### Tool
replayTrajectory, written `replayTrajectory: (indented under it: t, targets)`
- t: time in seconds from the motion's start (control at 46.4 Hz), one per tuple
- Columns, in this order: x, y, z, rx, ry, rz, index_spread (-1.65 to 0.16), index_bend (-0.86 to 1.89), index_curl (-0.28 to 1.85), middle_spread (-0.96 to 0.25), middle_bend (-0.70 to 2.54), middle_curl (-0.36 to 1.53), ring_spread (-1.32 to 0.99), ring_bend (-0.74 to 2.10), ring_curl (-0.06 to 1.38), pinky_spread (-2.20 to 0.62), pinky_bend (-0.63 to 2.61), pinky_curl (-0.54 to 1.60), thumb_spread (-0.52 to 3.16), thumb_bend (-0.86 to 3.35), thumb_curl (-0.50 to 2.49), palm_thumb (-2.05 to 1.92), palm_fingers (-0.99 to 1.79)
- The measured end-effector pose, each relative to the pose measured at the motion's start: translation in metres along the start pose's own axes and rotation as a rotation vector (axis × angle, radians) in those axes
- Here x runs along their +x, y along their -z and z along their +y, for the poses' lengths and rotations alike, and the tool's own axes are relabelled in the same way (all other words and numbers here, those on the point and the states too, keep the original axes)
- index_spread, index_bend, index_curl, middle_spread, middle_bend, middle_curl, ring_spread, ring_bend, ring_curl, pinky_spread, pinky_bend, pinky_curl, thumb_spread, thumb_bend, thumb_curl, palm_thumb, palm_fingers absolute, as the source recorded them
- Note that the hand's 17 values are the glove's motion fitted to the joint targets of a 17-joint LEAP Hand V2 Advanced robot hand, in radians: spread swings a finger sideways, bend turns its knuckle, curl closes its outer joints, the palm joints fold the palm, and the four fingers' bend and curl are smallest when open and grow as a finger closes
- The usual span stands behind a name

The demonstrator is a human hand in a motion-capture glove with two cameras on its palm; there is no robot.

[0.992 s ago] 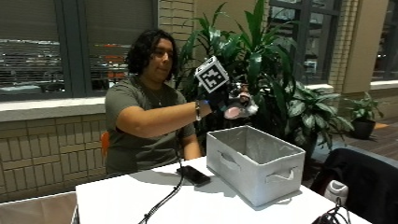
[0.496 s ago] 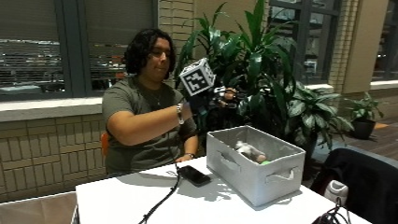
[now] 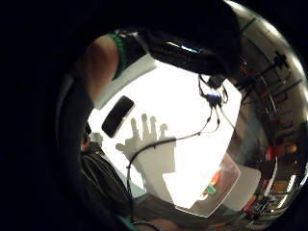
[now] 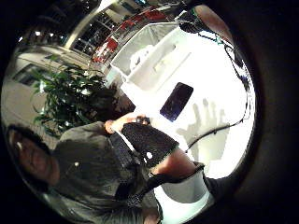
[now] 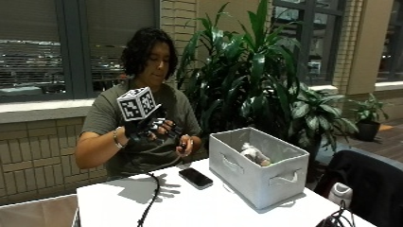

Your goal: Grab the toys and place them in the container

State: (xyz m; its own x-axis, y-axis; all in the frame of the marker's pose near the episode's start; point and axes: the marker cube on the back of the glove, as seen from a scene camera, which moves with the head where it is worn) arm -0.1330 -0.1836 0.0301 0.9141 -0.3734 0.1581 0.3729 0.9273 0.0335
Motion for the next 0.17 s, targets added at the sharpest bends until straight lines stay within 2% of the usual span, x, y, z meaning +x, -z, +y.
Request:
replayTrajectory:
  t: [0.172]
  targets:
    - [0.014, -0.009, 0.042, -0.016, -0.058, 0.014, -0.42, 0.28, 0.61, -0.16, 0.2, 0.6, -0.22, 0.39, 0.46, 0.03, 0.83, 0.32, 0.98, -0.08, 0.24, -0.1, 0.09]
